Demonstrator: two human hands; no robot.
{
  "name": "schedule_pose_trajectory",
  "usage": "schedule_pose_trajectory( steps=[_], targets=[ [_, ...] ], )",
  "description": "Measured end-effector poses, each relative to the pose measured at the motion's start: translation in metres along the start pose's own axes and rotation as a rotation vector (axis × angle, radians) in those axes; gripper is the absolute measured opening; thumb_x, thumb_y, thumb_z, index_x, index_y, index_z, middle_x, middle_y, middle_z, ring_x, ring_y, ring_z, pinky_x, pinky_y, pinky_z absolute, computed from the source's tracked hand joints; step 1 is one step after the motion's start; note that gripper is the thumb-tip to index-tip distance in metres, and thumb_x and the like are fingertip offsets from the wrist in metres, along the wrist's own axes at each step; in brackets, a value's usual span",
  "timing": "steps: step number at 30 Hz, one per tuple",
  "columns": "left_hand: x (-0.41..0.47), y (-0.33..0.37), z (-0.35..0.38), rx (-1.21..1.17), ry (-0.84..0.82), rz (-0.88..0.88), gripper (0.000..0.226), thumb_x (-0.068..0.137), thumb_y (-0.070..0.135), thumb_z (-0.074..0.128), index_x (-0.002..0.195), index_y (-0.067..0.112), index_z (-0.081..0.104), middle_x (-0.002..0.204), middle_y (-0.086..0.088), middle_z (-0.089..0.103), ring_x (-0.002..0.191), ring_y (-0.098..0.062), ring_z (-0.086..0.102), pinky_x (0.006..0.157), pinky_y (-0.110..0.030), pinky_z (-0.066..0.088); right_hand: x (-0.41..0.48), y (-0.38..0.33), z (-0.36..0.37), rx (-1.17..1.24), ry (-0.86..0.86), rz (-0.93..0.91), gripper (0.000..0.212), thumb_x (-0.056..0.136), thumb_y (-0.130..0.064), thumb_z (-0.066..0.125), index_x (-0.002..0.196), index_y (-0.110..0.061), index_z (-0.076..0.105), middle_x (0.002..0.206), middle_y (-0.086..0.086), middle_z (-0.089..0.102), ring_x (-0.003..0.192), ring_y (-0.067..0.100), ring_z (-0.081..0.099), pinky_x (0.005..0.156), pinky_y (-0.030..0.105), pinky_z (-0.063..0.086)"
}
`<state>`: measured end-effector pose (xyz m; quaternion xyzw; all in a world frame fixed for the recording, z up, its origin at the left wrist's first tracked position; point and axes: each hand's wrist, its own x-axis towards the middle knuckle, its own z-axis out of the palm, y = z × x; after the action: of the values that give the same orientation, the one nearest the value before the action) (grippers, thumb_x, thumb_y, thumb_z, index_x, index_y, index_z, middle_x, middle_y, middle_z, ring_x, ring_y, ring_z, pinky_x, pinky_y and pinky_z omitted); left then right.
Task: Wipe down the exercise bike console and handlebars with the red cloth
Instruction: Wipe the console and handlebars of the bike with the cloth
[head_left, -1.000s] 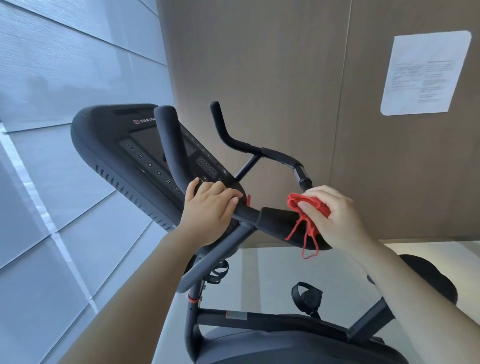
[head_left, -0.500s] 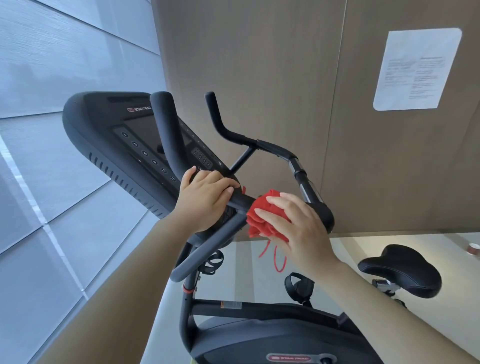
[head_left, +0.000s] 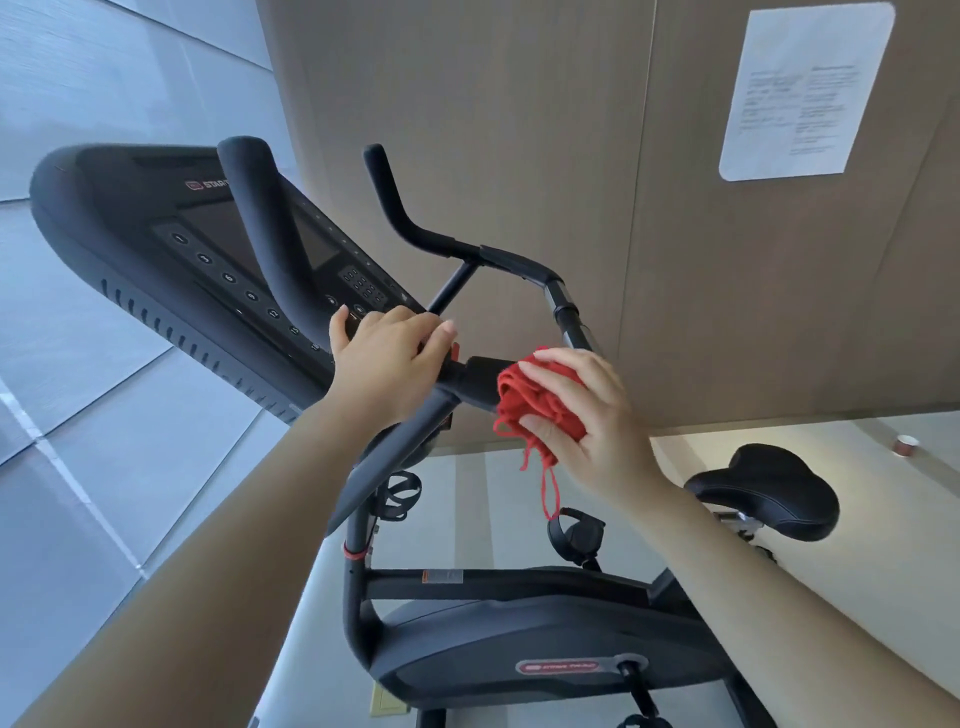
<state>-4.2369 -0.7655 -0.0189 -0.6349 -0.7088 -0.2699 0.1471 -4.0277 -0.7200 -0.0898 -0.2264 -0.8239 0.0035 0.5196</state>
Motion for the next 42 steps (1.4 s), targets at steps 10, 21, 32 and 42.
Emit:
schedule_pose_trajectory(
  steps=[10,21,32,42],
  targets=[
    [-0.015,0.010,0.012,0.194,0.118,0.054,0.047,0.091,0.048,0.029,0.094,0.025,0.071,0.090,0.002,0.057,0.108,-0.027,0.046,0.109,-0.052,0.009,-0.013,0.041,-0.001,-0.004,-0.059,-0.320,0.038,0.087,-0.025,0.065,0.123,-0.019,0.053,0.127,0.003,0.043,0.124,0.028,0.040,0.108,0.038,0.033],
    [-0.010,0.023,0.012,0.184,0.060,-0.120,0.039,0.093,0.041,0.035,0.090,0.025,0.070,0.092,0.009,0.051,0.116,-0.025,0.041,0.109,-0.051,0.014,-0.022,0.107,-0.023,0.150,-0.079,-0.267,0.042,0.090,-0.037,0.053,0.119,-0.007,0.058,0.122,0.011,0.055,0.118,0.028,0.045,0.104,0.039,0.036],
    [-0.007,0.033,0.014,0.229,0.013,-0.228,0.041,0.088,0.039,0.030,0.091,0.029,0.069,0.094,0.010,0.047,0.117,-0.025,0.038,0.109,-0.049,0.014,-0.021,0.095,-0.004,0.262,-0.055,-0.359,0.037,0.089,-0.033,0.058,0.121,-0.019,0.049,0.122,0.013,0.055,0.123,0.027,0.040,0.109,0.034,0.030],
    [-0.007,0.033,0.014,0.263,-0.038,-0.236,0.035,0.097,0.026,0.032,0.089,0.029,0.066,0.094,0.008,0.046,0.118,-0.024,0.037,0.108,-0.053,0.015,-0.013,0.154,-0.036,0.191,-0.049,-0.123,0.041,0.091,-0.033,0.049,0.117,-0.003,0.060,0.120,0.016,0.056,0.115,0.031,0.049,0.102,0.042,0.037]
  ],
)
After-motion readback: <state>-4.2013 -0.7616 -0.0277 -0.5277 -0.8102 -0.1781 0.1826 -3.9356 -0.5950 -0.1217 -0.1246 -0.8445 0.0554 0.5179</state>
